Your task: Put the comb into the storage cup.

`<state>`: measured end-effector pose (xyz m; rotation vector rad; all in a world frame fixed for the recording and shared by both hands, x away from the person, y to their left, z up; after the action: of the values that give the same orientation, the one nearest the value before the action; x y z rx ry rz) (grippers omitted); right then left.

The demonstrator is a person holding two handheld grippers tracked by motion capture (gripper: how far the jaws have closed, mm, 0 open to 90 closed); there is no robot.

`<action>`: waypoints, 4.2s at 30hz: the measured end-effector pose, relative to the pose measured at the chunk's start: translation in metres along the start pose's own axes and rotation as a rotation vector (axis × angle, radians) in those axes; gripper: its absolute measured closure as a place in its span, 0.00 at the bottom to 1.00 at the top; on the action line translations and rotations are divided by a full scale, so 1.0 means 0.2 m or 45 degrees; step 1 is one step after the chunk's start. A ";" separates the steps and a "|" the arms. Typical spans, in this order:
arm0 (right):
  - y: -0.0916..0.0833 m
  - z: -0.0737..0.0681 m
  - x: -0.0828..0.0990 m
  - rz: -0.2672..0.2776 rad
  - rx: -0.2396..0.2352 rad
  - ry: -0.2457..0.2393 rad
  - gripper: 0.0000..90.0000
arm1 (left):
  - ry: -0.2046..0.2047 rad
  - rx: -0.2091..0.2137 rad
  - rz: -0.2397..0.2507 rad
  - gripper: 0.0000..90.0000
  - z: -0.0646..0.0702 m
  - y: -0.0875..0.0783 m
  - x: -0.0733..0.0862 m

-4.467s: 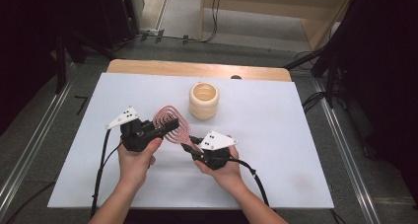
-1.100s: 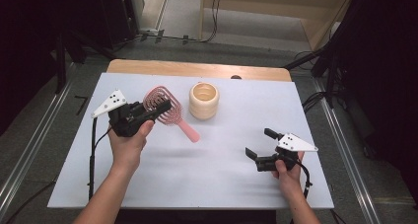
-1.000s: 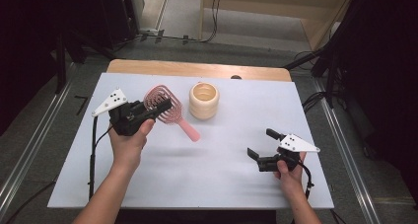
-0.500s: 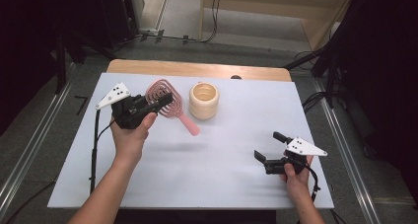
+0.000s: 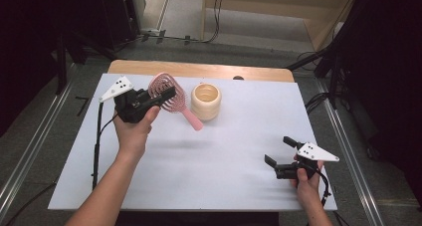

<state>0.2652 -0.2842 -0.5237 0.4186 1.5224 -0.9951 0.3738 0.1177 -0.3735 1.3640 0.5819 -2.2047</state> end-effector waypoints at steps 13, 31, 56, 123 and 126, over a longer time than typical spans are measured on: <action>-0.01 0.01 0.01 0.008 0.000 0.009 0.00 | 0.010 -0.005 0.006 0.73 -0.01 0.05 -0.05; 0.00 0.00 0.01 -0.011 -0.009 -0.003 0.00 | 0.007 0.001 0.027 0.73 -0.01 0.11 -0.11; 0.01 0.00 0.02 -0.005 -0.016 0.001 0.00 | -0.007 -0.003 0.072 0.73 -0.03 0.17 -0.19; 0.01 0.00 0.02 -0.003 -0.019 0.004 0.00 | 0.052 -0.137 0.127 0.73 -0.15 0.34 -0.14; 0.01 0.00 0.02 -0.004 -0.020 0.004 0.00 | 0.050 -0.141 0.121 0.73 -0.16 0.35 -0.12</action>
<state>0.2660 -0.2844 -0.5280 0.4073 1.5334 -0.9845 0.4471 0.0841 -0.3724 1.3521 0.6307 -2.0435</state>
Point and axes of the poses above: each handheld gripper's, and its own axes: y roughly forward along the jaws, x roughly out of its underside, z roughly to its right, the point moved 5 cm from there along y, roughly forward along the jaws, and after that the axes turned 10 degrees about -y, right-handed, at the moved point
